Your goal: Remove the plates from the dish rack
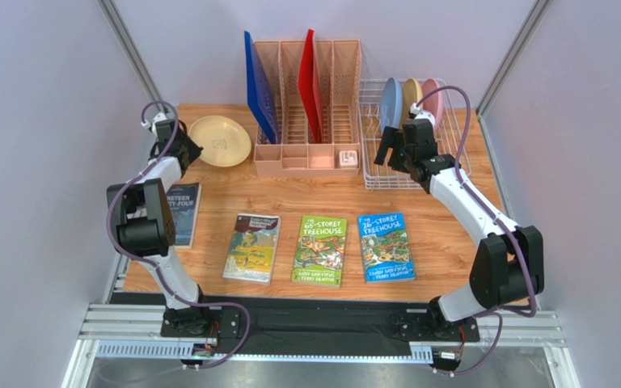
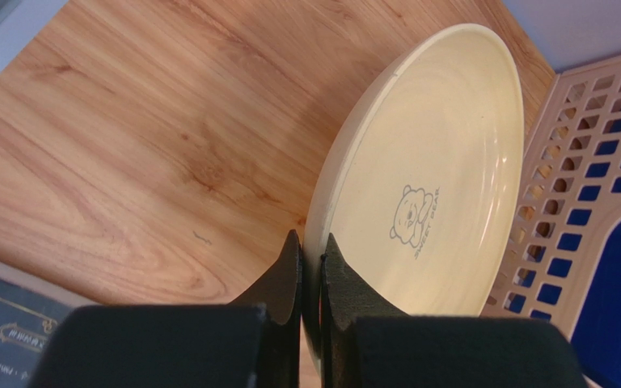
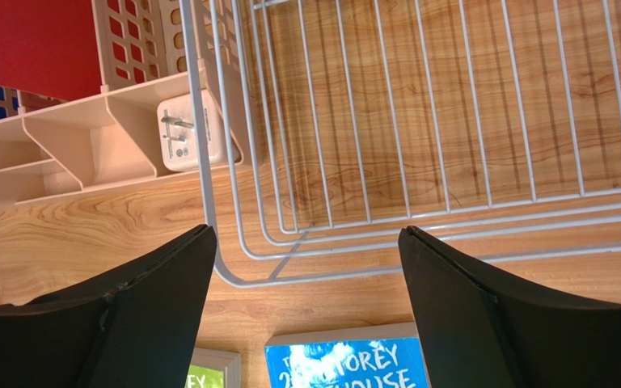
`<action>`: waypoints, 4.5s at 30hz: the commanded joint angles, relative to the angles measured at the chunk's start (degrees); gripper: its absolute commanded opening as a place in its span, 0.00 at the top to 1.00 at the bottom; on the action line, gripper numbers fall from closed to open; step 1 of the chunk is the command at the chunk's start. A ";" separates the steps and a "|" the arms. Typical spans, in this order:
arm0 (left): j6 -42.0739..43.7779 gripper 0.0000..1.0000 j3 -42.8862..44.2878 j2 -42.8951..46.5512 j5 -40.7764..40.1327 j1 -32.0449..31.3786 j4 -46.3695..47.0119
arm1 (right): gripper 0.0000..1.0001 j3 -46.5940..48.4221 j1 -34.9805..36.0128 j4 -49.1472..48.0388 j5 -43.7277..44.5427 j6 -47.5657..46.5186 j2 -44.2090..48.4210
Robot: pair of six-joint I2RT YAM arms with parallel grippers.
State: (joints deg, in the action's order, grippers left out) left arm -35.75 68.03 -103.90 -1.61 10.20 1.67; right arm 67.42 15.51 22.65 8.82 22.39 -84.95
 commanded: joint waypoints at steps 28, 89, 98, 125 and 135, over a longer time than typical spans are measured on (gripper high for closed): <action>1.39 0.35 -5.26 8.33 6.16 4.13 -2.02 | 0.10 11.15 -0.83 -2.62 5.48 -7.09 -5.31; 0.77 0.23 -9.50 23.66 29.45 -26.28 12.82 | 0.99 28.74 8.49 -3.20 41.31 -19.02 -9.05; -6.17 0.23 -11.25 20.67 34.39 -26.72 23.19 | 0.96 8.80 7.96 1.95 8.01 -1.84 12.34; -12.59 0.57 -12.92 13.63 28.94 -38.23 33.31 | 0.93 -14.33 6.11 -16.15 -16.20 16.63 24.74; -10.05 1.00 -12.13 14.33 26.49 -38.50 29.10 | 0.83 -14.95 5.94 -17.47 -17.96 18.13 24.04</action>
State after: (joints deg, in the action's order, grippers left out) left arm -49.54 55.07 -90.35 27.68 -27.99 34.33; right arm 51.66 20.97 11.07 -7.07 39.20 -61.63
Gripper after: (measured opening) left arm 0.147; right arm 0.098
